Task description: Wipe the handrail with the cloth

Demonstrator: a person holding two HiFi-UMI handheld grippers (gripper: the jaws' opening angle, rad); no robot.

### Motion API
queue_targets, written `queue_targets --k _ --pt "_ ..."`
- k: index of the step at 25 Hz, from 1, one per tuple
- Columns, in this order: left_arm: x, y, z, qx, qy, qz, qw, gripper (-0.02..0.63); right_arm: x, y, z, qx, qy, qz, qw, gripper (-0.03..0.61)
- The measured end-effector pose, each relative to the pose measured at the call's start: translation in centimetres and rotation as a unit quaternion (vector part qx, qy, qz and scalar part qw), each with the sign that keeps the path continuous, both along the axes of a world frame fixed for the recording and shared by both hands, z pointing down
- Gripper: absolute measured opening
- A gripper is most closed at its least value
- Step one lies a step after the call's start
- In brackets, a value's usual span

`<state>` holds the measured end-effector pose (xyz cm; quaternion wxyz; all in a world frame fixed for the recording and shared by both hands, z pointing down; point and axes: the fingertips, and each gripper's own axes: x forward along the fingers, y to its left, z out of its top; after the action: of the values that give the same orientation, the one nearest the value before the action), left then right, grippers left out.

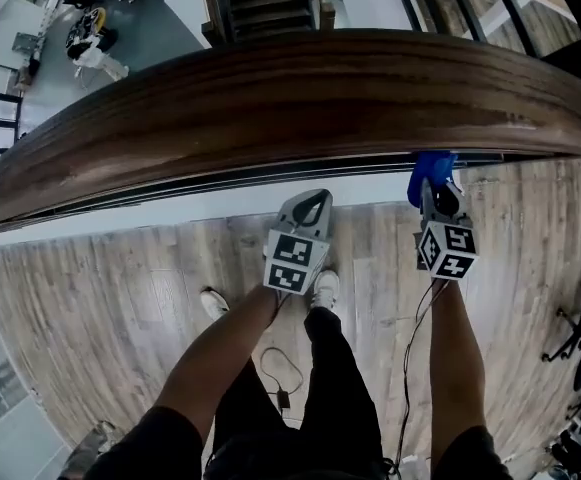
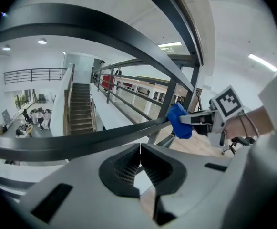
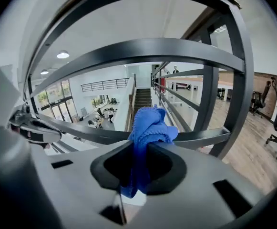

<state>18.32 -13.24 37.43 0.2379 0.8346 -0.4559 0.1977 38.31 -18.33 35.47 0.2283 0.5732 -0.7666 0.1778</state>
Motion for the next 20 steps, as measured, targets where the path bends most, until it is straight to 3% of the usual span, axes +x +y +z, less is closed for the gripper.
queue_targets --k 4,9,15,20 --pt "-6.3 3.2 2.1 -0.011 -0.001 -0.041 0.9991 0.006 -8.9 4.8 1.5 -0.002 -0.041 -0.019 0.999 0.069" --pt "-17.1 8.8 4.8 -0.047 -0.01 -0.105 0.9932 0.006 -22.5 10.4 5.0 -0.047 -0.094 -0.039 0.994 0.069" --pt "-32.1 14.8 6.8 -0.058 -0.042 -0.176 0.9818 0.006 -40.7 13.8 8.4 -0.069 -0.096 -0.127 0.985 0.069" --pt "-45.6 19.0 7.4 -0.059 -0.051 -0.247 0.966 0.006 -57.0 15.4 9.4 -0.067 -0.108 -0.216 0.968 0.069"
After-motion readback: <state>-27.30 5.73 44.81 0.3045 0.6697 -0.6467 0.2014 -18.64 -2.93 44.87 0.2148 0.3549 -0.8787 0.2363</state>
